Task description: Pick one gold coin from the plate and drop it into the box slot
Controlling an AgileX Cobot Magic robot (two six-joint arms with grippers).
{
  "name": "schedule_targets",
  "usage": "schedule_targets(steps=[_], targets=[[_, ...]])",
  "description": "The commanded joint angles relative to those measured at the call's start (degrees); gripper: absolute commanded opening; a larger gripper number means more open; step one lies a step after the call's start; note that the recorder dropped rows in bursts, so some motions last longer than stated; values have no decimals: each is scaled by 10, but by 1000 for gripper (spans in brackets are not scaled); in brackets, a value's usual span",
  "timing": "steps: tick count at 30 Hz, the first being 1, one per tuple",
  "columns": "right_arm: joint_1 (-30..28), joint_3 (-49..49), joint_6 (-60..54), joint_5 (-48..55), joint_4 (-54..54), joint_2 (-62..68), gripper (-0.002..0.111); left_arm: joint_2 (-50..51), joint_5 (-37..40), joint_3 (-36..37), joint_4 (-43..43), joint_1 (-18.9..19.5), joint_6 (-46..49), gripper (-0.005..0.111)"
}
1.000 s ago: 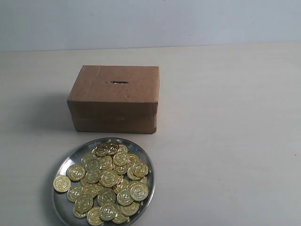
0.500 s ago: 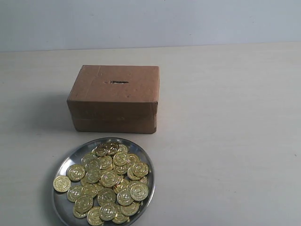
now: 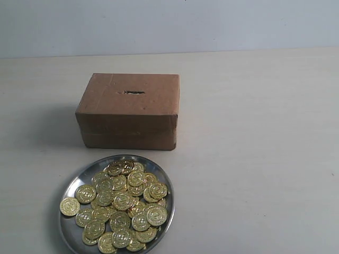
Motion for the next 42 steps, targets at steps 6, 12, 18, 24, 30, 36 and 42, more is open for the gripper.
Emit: schedule_targets(steps=[6, 12, 18, 24, 30, 36, 42], targets=[[-2, 3, -2, -5, 0, -4, 0, -4, 6, 0, 3, 2, 12, 0], [-2, 3, -2, -5, 0, -4, 0, -4, 6, 0, 3, 2, 14, 0], [-2, 3, -2, -5, 0, -4, 0, -4, 6, 0, 3, 2, 14, 0], [-2, 3, -2, -5, 0, -4, 0, -4, 6, 0, 3, 2, 14, 0], [-2, 3, -2, -5, 0, -4, 0, -4, 6, 0, 3, 2, 14, 0], [-2, 3, -2, -5, 0, -4, 0, -4, 6, 0, 3, 2, 14, 0], [-2, 3, -2, -5, 0, -4, 0, -4, 6, 0, 3, 2, 14, 0]])
